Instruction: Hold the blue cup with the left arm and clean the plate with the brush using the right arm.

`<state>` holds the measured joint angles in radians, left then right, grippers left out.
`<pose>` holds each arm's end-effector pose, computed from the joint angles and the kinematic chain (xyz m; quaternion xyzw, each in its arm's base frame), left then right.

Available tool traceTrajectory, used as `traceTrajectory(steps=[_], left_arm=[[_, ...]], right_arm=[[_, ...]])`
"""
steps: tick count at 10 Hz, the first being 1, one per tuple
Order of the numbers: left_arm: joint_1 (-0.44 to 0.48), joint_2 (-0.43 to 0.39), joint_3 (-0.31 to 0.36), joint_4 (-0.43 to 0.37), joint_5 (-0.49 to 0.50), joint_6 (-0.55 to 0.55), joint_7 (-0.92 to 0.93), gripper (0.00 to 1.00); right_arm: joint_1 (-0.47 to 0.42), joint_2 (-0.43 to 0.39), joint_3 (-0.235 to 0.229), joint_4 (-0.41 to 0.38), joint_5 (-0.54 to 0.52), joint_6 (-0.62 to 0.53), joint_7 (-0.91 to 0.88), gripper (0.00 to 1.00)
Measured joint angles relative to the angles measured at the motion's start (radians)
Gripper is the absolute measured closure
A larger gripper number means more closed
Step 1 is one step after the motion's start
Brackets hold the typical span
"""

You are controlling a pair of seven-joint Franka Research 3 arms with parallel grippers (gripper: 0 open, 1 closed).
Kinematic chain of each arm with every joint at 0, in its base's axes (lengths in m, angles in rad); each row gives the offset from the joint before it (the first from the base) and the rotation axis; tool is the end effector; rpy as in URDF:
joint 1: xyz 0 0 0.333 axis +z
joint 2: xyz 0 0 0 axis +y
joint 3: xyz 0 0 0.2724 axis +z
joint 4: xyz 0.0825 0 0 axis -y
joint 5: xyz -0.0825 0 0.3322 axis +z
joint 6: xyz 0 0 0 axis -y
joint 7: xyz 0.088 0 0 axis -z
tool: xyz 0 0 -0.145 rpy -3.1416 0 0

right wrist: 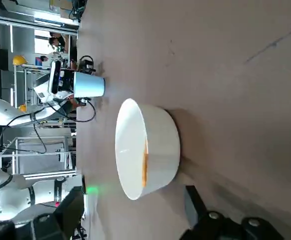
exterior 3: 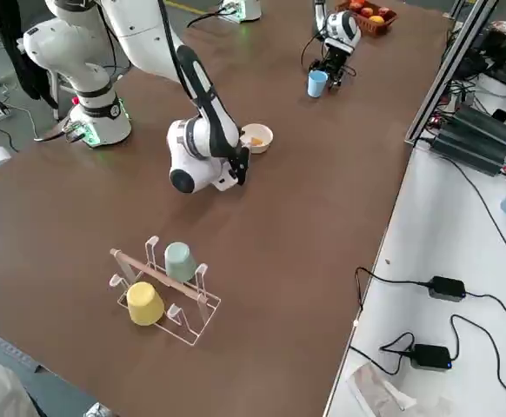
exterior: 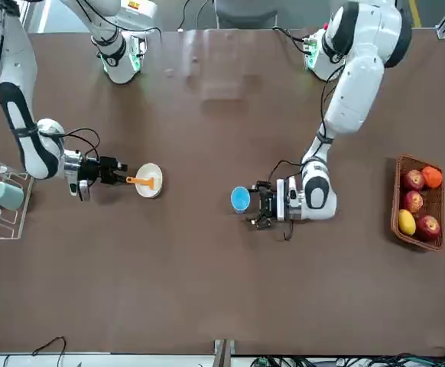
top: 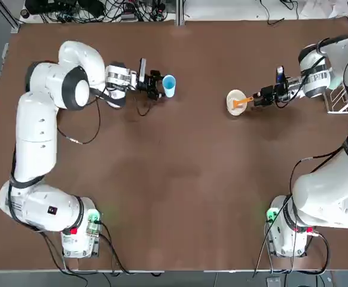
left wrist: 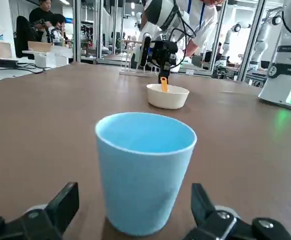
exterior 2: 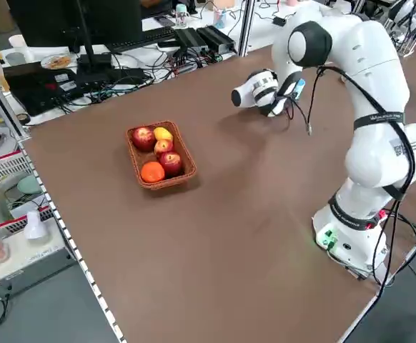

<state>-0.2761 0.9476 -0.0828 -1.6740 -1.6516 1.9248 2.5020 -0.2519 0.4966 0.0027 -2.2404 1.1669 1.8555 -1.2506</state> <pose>0.5104 -0.3012 0.0753 0.5576 -0.5374 0.4018 0.4887 0.4300 -0.0007 0.1276 -0.8373 -0.0416 -0.0206 0.5448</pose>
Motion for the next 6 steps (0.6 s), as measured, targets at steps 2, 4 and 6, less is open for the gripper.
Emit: traceTrajectory(steps=[2,4,6], left_arm=[[-0.004,0.007,0.000,0.005,-0.010,0.000,0.001,0.01],[-0.014,0.021,0.000,0.026,-0.048,0.000,0.010,0.01],[-0.041,0.037,0.001,0.045,-0.083,0.000,0.017,0.01]], right_arm=[[0.008,0.000,0.000,-0.002,0.002,0.001,-0.003,0.15],[0.018,0.000,0.001,-0.002,0.012,0.004,-0.004,0.22],[0.024,0.000,0.001,-0.002,0.014,0.005,-0.004,0.26]])
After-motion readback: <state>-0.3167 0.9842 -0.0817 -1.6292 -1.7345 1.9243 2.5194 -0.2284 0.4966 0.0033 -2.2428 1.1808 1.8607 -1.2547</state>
